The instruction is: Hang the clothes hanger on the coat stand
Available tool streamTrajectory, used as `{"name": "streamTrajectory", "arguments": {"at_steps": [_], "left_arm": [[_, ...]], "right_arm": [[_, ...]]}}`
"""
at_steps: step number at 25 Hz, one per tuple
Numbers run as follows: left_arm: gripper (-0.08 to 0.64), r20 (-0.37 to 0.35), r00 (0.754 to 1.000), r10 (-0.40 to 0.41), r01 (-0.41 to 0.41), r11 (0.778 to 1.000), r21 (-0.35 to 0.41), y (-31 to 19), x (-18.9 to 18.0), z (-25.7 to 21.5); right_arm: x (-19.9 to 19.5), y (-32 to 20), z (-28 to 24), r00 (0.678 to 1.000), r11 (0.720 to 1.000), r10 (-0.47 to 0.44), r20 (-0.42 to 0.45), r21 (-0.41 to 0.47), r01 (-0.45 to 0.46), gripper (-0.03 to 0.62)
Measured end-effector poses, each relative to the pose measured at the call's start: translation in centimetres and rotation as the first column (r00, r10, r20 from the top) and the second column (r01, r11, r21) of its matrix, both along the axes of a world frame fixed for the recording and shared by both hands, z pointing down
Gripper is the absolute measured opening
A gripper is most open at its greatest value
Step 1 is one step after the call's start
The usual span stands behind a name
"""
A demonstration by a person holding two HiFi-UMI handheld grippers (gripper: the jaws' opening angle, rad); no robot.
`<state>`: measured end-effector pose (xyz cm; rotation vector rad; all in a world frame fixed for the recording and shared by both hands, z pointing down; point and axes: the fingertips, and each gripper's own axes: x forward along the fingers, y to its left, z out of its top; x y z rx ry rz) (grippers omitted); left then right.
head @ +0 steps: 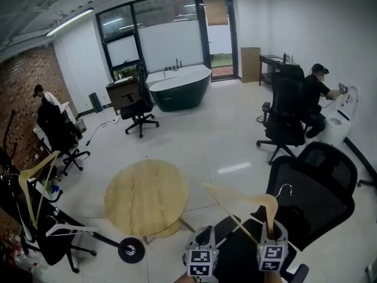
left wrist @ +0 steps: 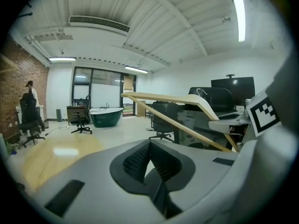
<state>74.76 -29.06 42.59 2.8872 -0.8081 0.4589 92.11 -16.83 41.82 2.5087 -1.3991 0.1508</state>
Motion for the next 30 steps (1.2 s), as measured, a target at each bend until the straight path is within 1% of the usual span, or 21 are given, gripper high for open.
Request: {"name": "streamTrajectory", "arguments": {"at_steps": [3, 5, 7, 9, 11, 17, 21, 23, 25, 27, 30], "left_arm": [[0.017, -0.030, 0.995, -0.093, 0.094, 0.996, 0.014, -0.2, -2.7, -2.4], [0.017, -0.036, 0.988, -0.152, 0.153, 0.988, 0.023, -1.9, -6.5, -2.4], [0.017, -0.043, 0.979, -0.200, 0.201, 0.979, 0.027, -4.3, -11.6, -1.7], [0.017, -0.066, 0.968, -0.241, 0.244, 0.969, 0.029, -6.5, -16.5, -1.4], [0.017, -0.089, 0.955, -0.282, 0.285, 0.958, 0.026, -8.1, -20.6, -1.8], [0.017, -0.123, 0.927, -0.355, 0.362, 0.931, 0.039, -10.2, -31.2, -3.0], [0.017, -0.137, 0.901, -0.412, 0.420, 0.907, 0.036, -11.1, -38.1, -3.5], [0.017, -0.136, 0.884, -0.446, 0.455, 0.890, 0.037, -11.5, -41.2, -3.4], [0.017, -0.135, 0.862, -0.488, 0.496, 0.868, 0.035, -11.8, -44.1, -3.0], [0.017, -0.136, 0.836, -0.531, 0.540, 0.841, 0.037, -11.9, -46.3, -3.0], [0.017, -0.134, 0.796, -0.590, 0.600, 0.798, 0.052, -11.7, -48.4, -3.6]], "right_arm": [[-0.8, -1.6, -2.5, 0.997, 0.997, -0.074, -0.033, 0.019, 0.075, 0.075], [-3.2, -3.9, -2.6, 0.993, 0.993, -0.111, -0.038, 0.031, 0.113, 0.075], [-7.3, -6.7, -2.0, 0.988, 0.989, -0.143, -0.050, 0.032, 0.145, 0.075], [-11.5, -9.2, -2.0, 0.982, 0.983, -0.175, -0.066, 0.039, 0.178, 0.075], [-15.2, -11.1, -2.6, 0.974, 0.975, -0.212, -0.085, 0.048, 0.216, 0.075], [-25.3, -14.2, -5.1, 0.943, 0.947, -0.300, -0.142, 0.072, 0.312, 0.075], [-31.8, -16.2, -6.4, 0.922, 0.924, -0.359, -0.146, 0.085, 0.373, 0.075], [-34.6, -17.2, -6.4, 0.907, 0.908, -0.394, -0.146, 0.090, 0.409, 0.075], [-37.2, -18.2, -6.5, 0.885, 0.886, -0.438, -0.157, 0.092, 0.455, 0.075], [-39.4, -19.3, -7.1, 0.853, 0.854, -0.490, -0.178, 0.095, 0.511, 0.075], [-41.8, -21.0, -8.3, 0.798, 0.800, -0.567, -0.204, 0.095, 0.592, 0.075]]}}
